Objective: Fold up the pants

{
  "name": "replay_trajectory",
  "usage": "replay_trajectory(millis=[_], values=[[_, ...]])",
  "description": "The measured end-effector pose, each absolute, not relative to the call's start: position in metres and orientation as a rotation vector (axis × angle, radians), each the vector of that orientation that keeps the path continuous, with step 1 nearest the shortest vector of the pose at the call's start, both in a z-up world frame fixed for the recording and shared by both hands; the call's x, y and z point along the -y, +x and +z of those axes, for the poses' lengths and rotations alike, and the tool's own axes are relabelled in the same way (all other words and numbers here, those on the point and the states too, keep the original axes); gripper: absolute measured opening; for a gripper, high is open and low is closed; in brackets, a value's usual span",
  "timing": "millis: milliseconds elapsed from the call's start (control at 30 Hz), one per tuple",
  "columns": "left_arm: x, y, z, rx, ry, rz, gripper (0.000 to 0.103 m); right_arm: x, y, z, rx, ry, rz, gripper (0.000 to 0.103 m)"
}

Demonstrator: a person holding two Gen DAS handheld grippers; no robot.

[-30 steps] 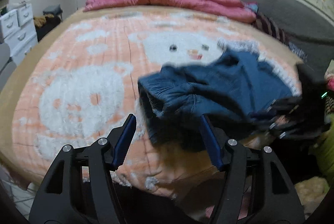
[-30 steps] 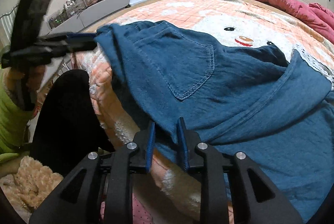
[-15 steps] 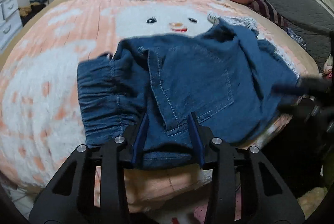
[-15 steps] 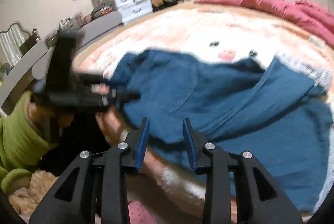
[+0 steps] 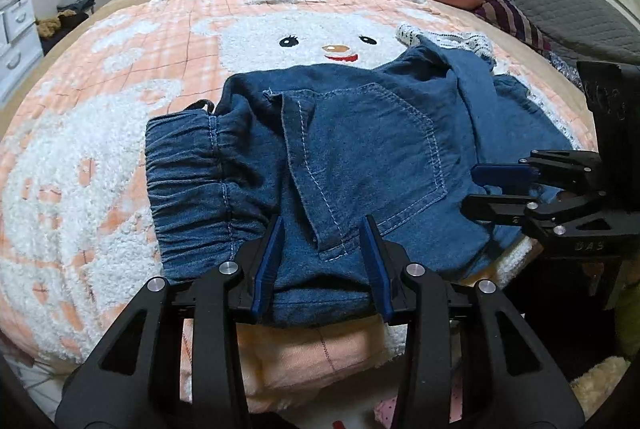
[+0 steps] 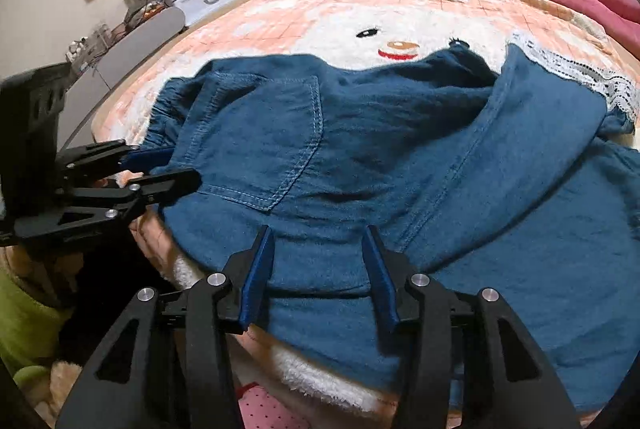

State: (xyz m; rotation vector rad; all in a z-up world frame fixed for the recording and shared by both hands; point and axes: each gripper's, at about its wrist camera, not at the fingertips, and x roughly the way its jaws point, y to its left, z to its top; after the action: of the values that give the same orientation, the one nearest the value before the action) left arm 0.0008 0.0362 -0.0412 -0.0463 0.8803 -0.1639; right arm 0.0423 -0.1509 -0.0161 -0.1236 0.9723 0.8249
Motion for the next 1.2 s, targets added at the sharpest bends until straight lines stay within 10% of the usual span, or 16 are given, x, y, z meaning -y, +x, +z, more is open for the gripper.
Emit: replay_trajectory(millis=[567, 933, 1200], values=[[0.018, 0.004, 0.022, -0.769, -0.060, -0.327, 0.067, 0.256, 0.074, 0.041, -0.795, 0.030, 0.547, 0.080], [0.080, 0.071, 0.004, -0.872, -0.122, -0.519, 0.066, 0.275, 0.121, 0.057, -0.789, -0.003, 0.454, 0.086], [0.090, 0.106, -0.025, -0.958, -0.214, -0.560, 0.038, 0.255, 0.177, 0.060, -0.851, -0.005, 0.479, 0.086]])
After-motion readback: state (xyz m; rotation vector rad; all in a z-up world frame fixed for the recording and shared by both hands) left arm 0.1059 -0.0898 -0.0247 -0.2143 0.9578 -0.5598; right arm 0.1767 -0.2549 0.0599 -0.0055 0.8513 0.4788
